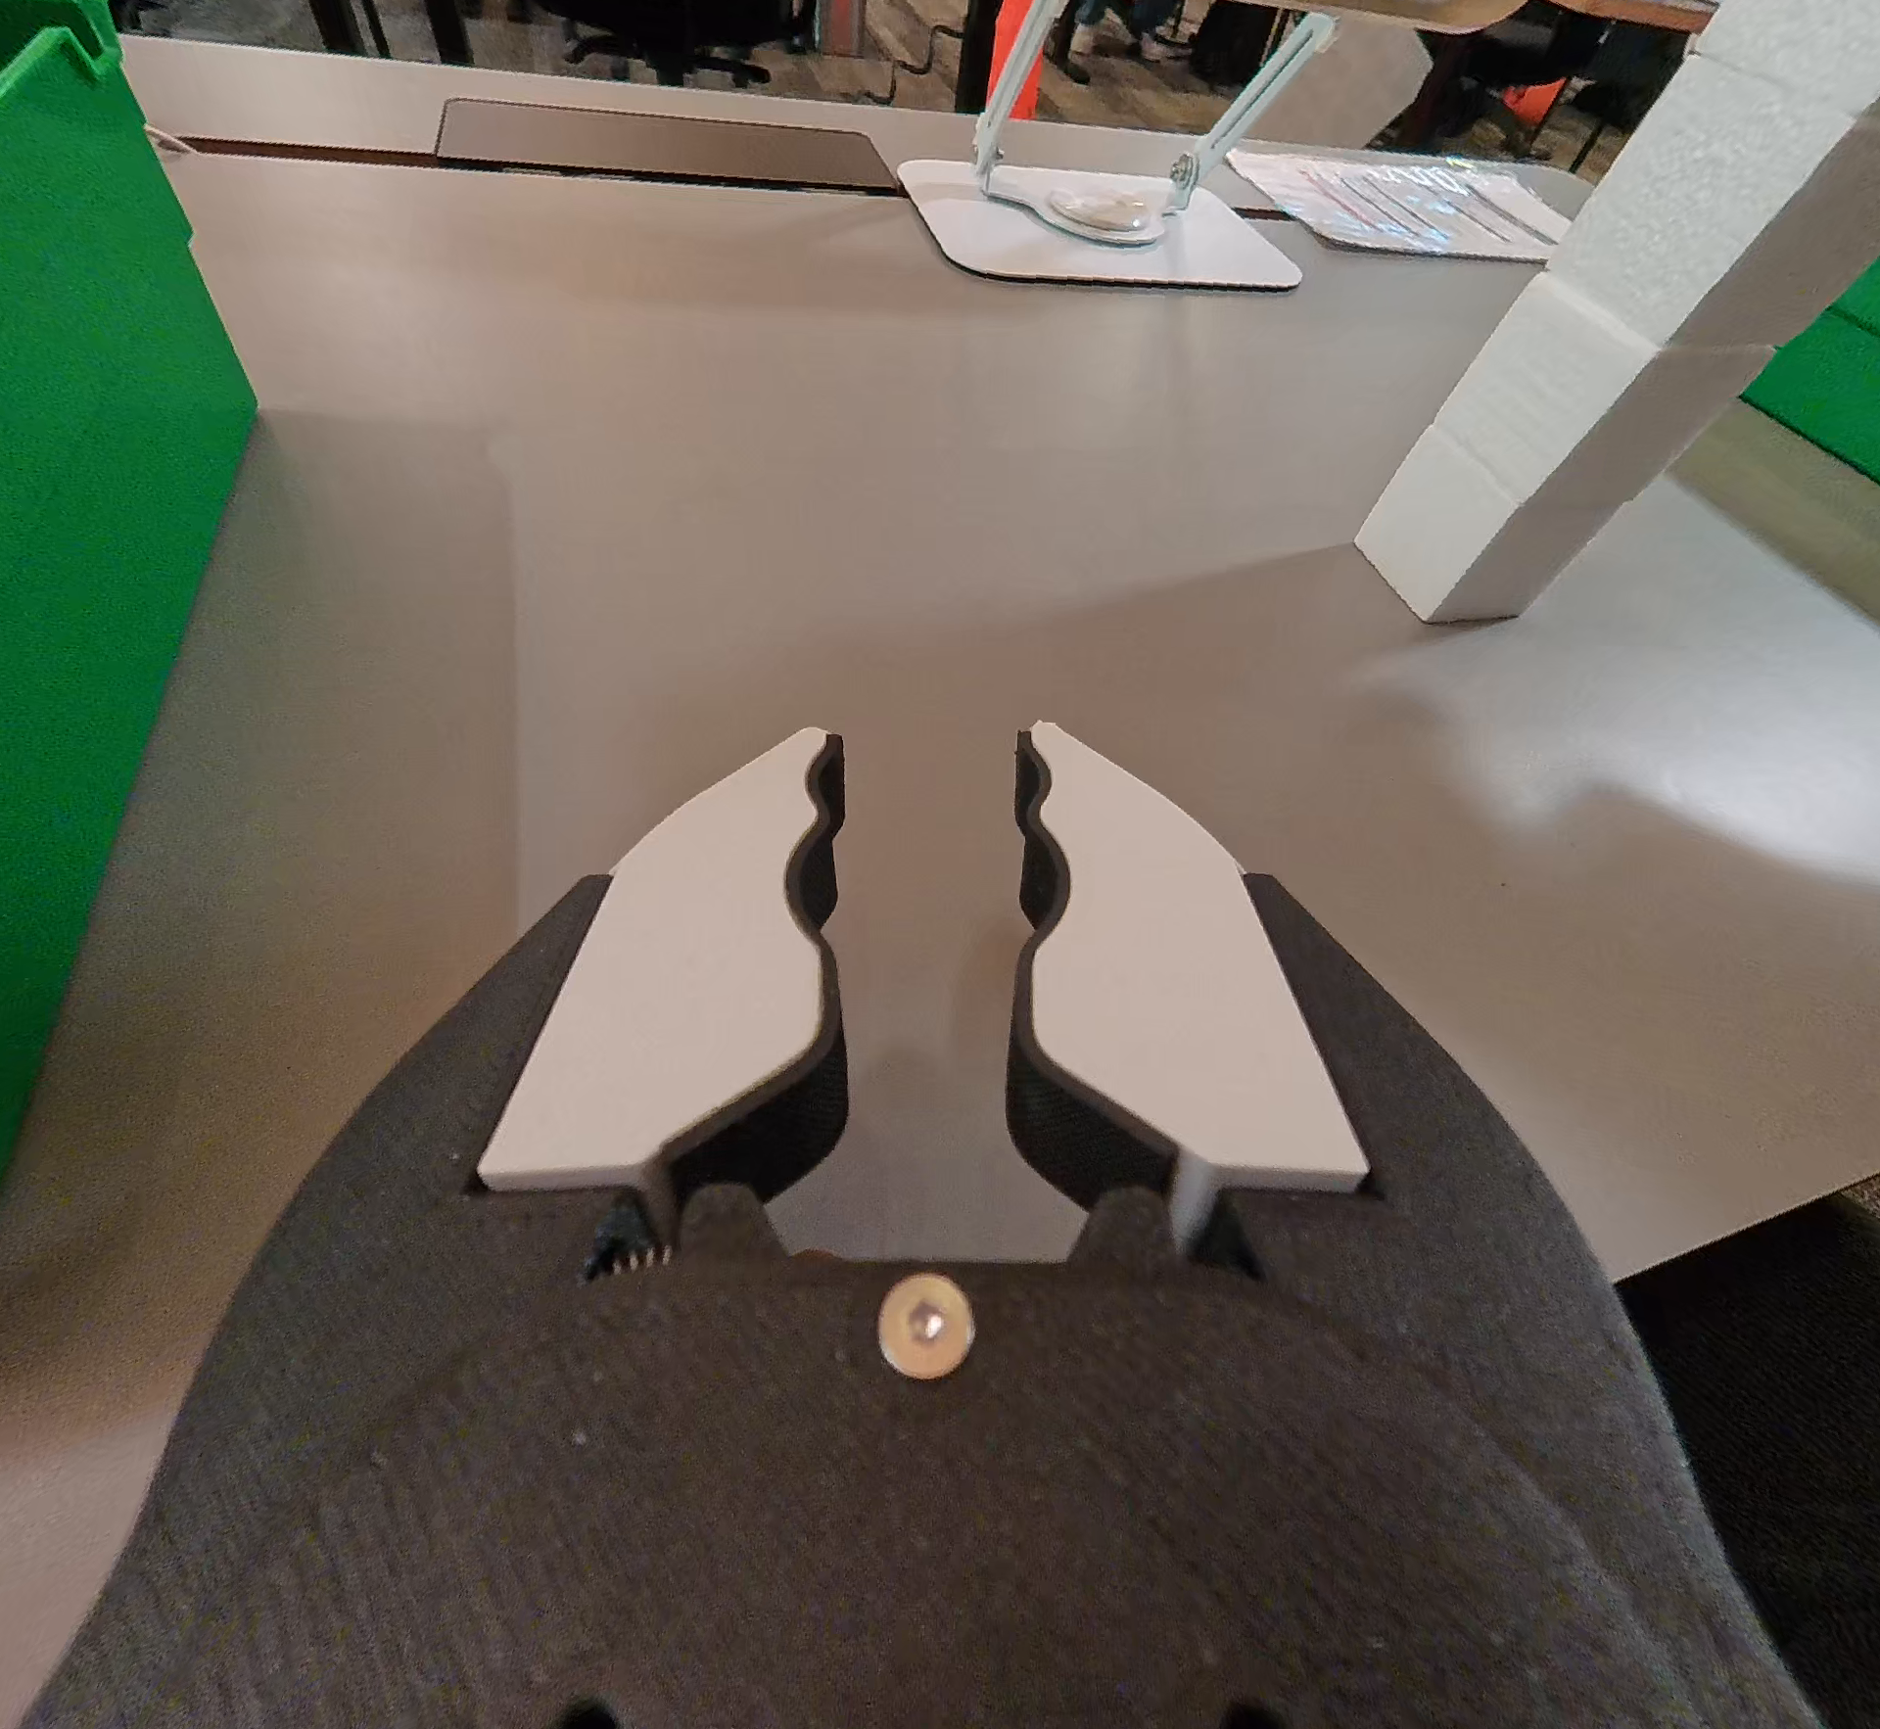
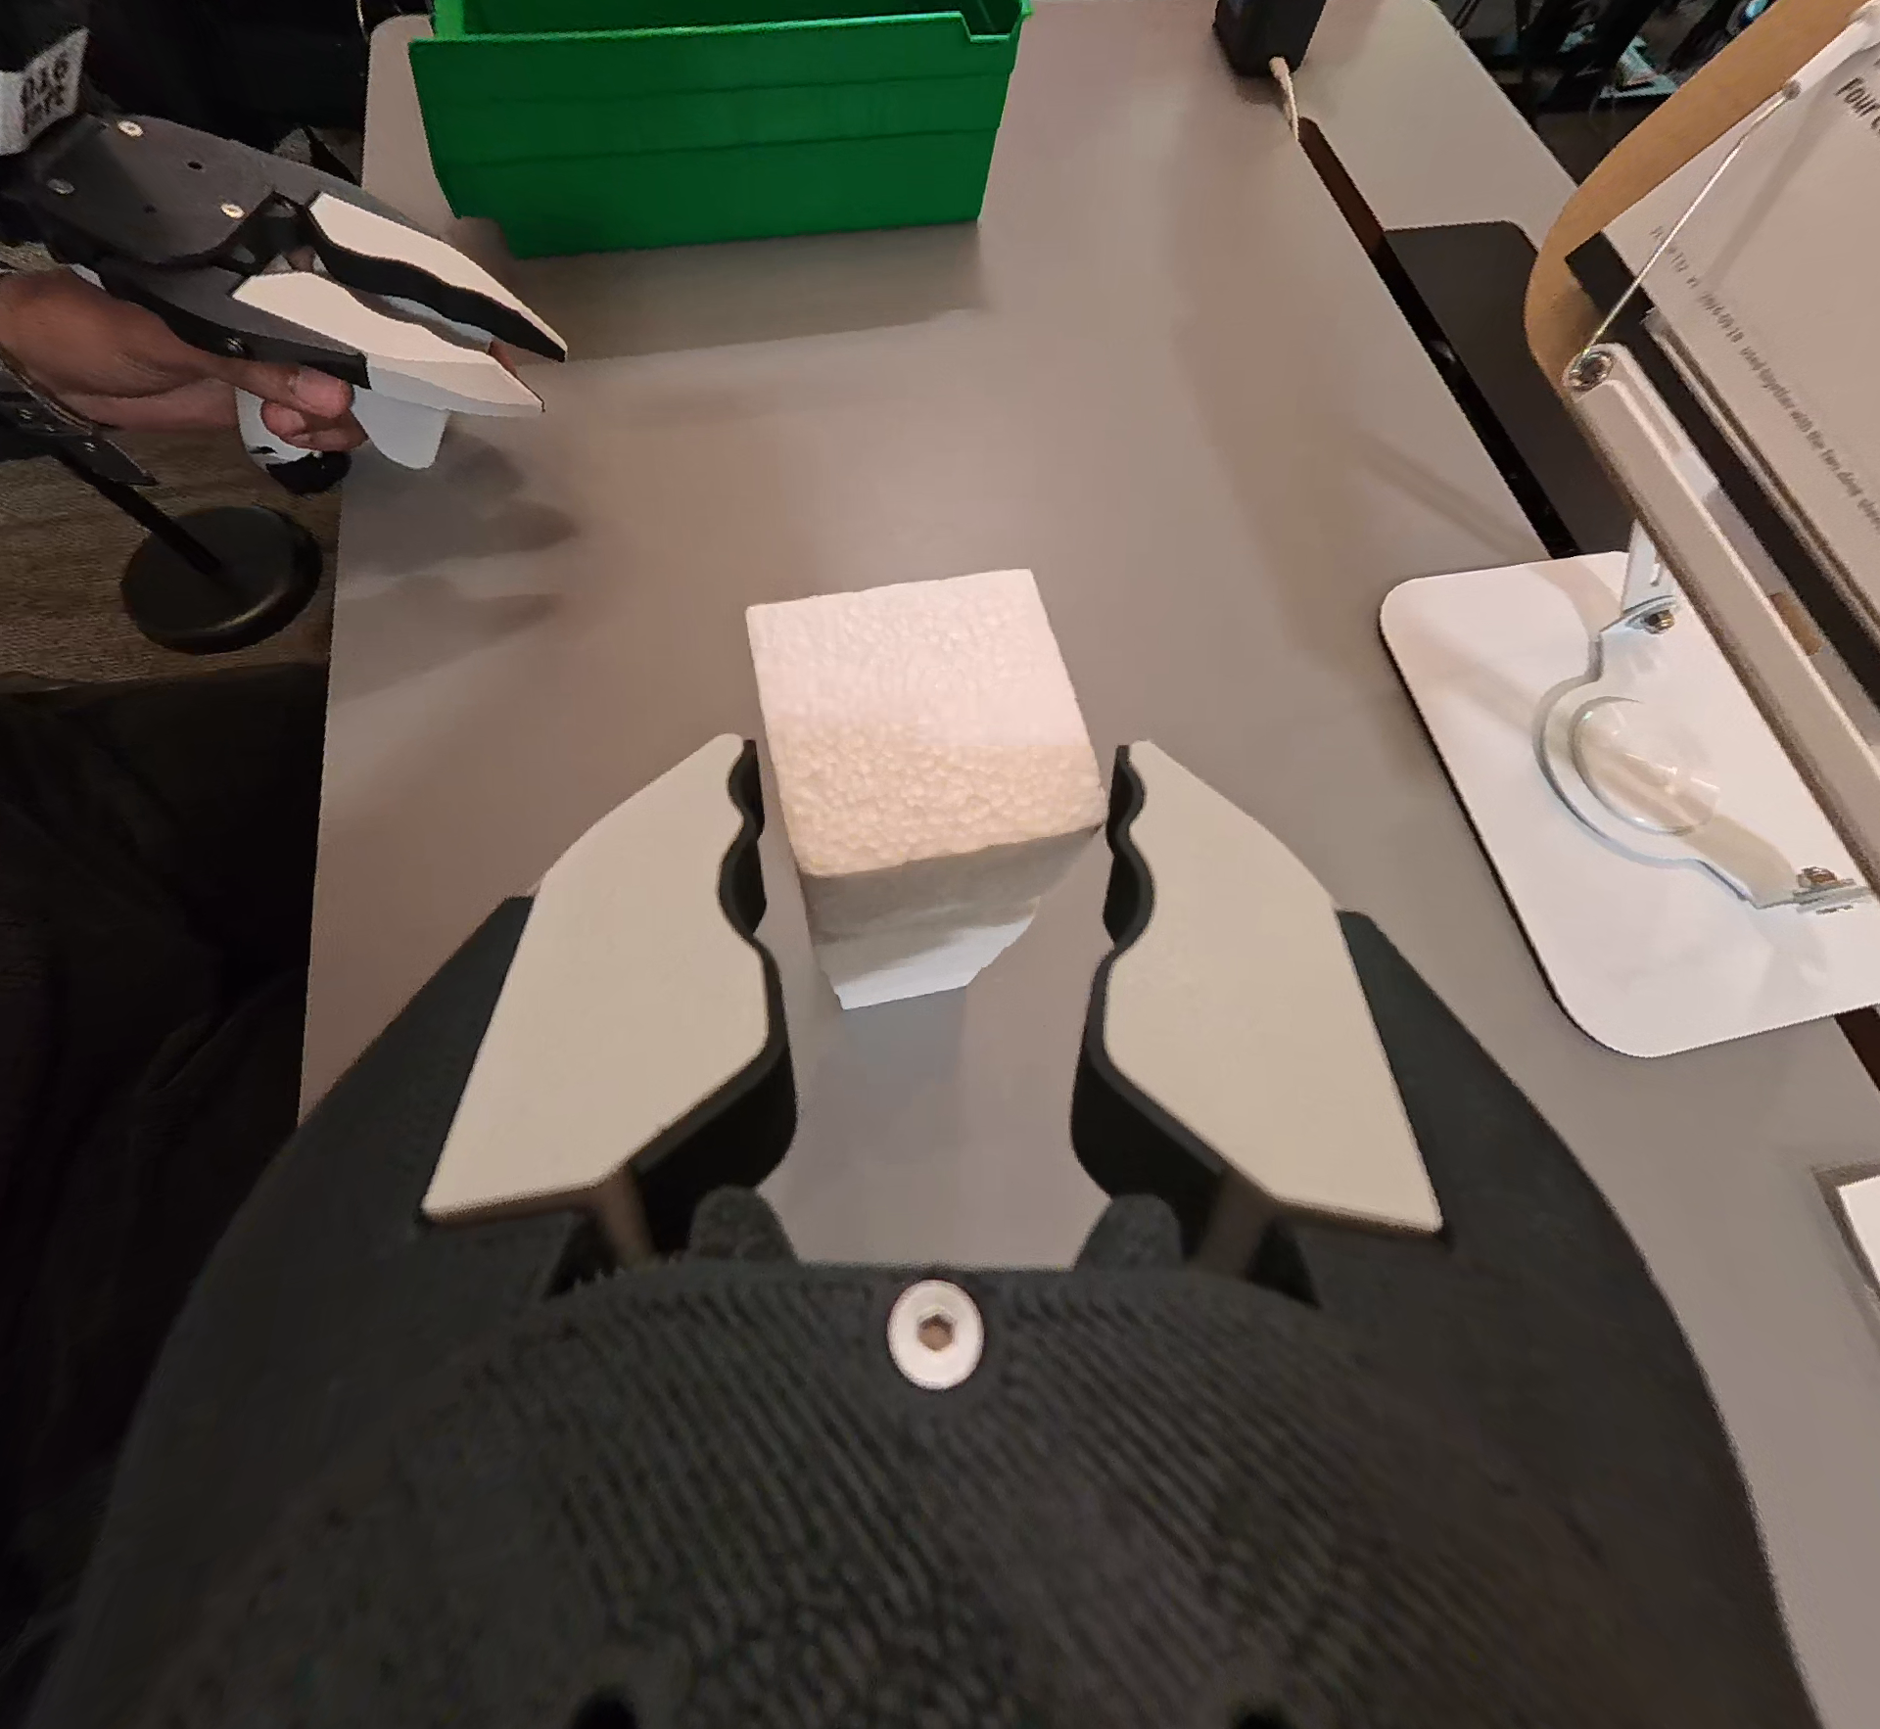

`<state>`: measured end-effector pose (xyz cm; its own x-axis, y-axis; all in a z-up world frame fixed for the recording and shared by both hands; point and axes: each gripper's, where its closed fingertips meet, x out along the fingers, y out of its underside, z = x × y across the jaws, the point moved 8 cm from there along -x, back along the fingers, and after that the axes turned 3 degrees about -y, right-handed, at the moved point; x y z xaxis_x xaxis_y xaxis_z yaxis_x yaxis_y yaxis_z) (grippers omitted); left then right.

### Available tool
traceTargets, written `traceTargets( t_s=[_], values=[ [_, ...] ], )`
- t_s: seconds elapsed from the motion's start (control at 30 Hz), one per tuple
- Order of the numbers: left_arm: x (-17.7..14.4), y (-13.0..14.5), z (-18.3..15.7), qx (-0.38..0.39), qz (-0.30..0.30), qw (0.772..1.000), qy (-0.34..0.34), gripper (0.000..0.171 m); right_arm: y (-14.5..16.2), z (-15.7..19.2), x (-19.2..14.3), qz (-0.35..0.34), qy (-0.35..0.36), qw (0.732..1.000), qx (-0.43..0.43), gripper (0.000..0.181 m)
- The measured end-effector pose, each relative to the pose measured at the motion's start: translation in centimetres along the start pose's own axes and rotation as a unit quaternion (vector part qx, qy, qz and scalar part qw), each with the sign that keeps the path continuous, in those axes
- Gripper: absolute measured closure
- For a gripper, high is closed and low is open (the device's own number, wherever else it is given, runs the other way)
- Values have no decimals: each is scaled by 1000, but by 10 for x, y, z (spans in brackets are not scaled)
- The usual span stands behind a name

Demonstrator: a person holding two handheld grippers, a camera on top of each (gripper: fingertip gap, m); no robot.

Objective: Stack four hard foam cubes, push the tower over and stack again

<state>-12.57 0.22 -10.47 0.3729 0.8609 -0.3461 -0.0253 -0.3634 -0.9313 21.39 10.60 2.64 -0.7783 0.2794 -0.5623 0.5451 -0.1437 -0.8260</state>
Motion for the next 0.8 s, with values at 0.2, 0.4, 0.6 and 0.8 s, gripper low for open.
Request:
traceTargets(
  t_s=[0.2, 0.4, 0.6, 0.8],
  values=[
    [0, 0, 0, 0, 0, 1000, 0, 139, -6, 0, -5, -24, 7, 1000, -5, 113],
    [0, 0, 0, 0, 0, 1000, -1, 139, -35, 11, -33, -147, -12, 989, 11, 114],
    [-1, -3, -1, -7, -8, 1000, 2, 139, -48, 17, -58, -200, 91, 973, 63, 118],
    [11, -13, -9, -12, -26, 999, 22, 140, -12, 20, -75, -223, 199, 941, 160, 137]
  ],
)
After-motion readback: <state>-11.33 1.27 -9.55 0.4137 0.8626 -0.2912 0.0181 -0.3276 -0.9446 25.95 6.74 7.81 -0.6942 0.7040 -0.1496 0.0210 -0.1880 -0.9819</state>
